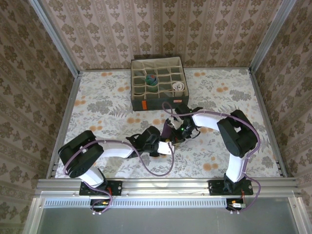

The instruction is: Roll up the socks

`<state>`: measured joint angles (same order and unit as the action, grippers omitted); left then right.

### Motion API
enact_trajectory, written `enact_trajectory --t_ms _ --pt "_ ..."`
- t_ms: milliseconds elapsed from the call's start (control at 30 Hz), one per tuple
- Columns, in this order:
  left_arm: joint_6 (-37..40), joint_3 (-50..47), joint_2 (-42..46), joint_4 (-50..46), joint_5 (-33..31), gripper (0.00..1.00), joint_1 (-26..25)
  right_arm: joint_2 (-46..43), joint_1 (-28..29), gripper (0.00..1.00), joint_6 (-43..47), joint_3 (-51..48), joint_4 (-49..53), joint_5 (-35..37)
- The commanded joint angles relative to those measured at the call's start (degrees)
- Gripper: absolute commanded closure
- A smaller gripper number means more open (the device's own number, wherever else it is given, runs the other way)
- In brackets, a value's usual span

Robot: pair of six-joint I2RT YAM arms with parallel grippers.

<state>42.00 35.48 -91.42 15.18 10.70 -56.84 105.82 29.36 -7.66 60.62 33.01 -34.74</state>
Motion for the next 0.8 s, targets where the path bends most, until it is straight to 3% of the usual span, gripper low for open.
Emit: enact_trajectory --t_ms 0,67,233,533,767 --pt "-5.6 1.6 -3.5 -8.1 1.2 0.85 2.1 -1.5 -0.8 0.93 0.2 -3.0 2.0 0.4" --pt "-8.5 2.9 -4.1 -10.9 3.5 0.94 3.6 -4.0 -1.6 0.83 -1.2 -4.6 -1.0 -0.4" --pt "-12.6 5.7 -6.0 -16.5 11.4 0.98 7.0 -9.5 -3.1 0.6 -3.9 -7.7 -8.0 -0.2" --pt "-18.2 16.6 -12.9 -30.7 23.9 1.0 13.0 -20.5 -3.2 0.52 -7.6 -15.6 -21.5 4.9" --pt "-21.4 17.9 -16.1 -31.3 33.7 1.0 16.7 -18.6 -3.1 0.49 -7.9 -17.3 -26.2 4.1"
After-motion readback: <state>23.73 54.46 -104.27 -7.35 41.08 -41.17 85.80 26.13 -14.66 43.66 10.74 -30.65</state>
